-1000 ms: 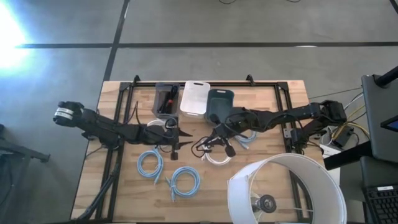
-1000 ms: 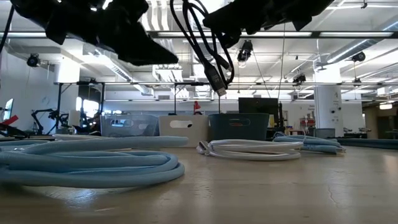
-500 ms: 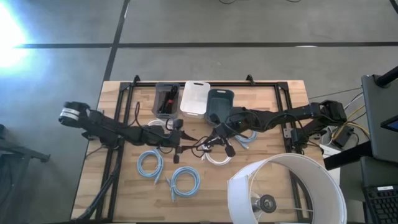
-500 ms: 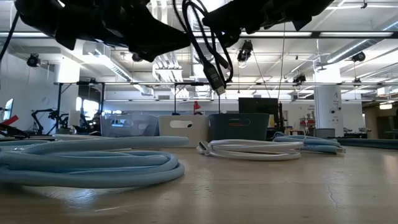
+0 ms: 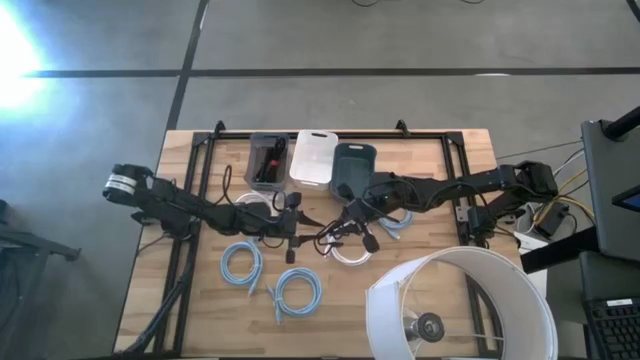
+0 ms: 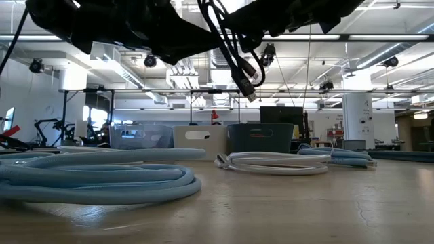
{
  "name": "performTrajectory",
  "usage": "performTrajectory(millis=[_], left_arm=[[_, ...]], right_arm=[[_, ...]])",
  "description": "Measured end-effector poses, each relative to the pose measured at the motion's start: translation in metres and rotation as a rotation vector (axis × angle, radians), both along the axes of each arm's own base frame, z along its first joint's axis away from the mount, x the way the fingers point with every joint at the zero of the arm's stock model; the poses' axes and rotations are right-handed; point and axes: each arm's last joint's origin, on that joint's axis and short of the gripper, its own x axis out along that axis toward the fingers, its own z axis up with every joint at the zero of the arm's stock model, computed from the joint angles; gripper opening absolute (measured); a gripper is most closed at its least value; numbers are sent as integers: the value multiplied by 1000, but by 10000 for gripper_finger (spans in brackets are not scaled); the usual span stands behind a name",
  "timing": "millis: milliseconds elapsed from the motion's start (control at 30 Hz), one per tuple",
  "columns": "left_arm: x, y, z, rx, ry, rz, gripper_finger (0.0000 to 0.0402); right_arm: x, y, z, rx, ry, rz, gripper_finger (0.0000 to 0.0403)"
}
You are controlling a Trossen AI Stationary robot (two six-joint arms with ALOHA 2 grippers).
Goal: Pick & Place USB Port
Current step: Put the black USB cable into the black bin
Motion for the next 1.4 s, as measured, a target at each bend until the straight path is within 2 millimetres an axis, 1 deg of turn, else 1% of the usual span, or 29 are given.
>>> performTrajectory(millis=[267, 500, 567, 667, 800, 933, 1033, 1133, 1233, 1400], left_arm=[[-1, 1, -9, -3, 88, 7, 122], [2, 2, -3, 29, 69, 12, 122], [2, 2, -4, 34, 87, 12, 124], [2, 3, -7, 31, 123, 27, 139], [2, 4, -9, 21, 164, 35, 173], [3, 3, -7, 20, 159, 34, 208], [6, 4, 0, 17, 117, 70, 228], [9, 5, 7, 16, 79, 117, 236], [10, 5, 12, 11, 57, 126, 238], [11, 7, 13, -51, 45, 177, 234]], right_arm=[[0, 0, -1, -25, -3, -1, 25], [0, 0, -1, -26, -1, 0, 25], [-1, 0, -1, -25, 7, 1, 25], [-2, 0, 1, -25, 4, 1, 25], [-9, -1, 9, -38, -8, -3, 25], [-14, -4, 14, -89, 2, -118, 25], [-14, -6, 15, -101, 2, -175, 25], [-12, -6, 13, -103, 4, -176, 25], [-10, -5, 11, -106, 3, -168, 25], [-10, -4, 10, -117, 3, -159, 25]])
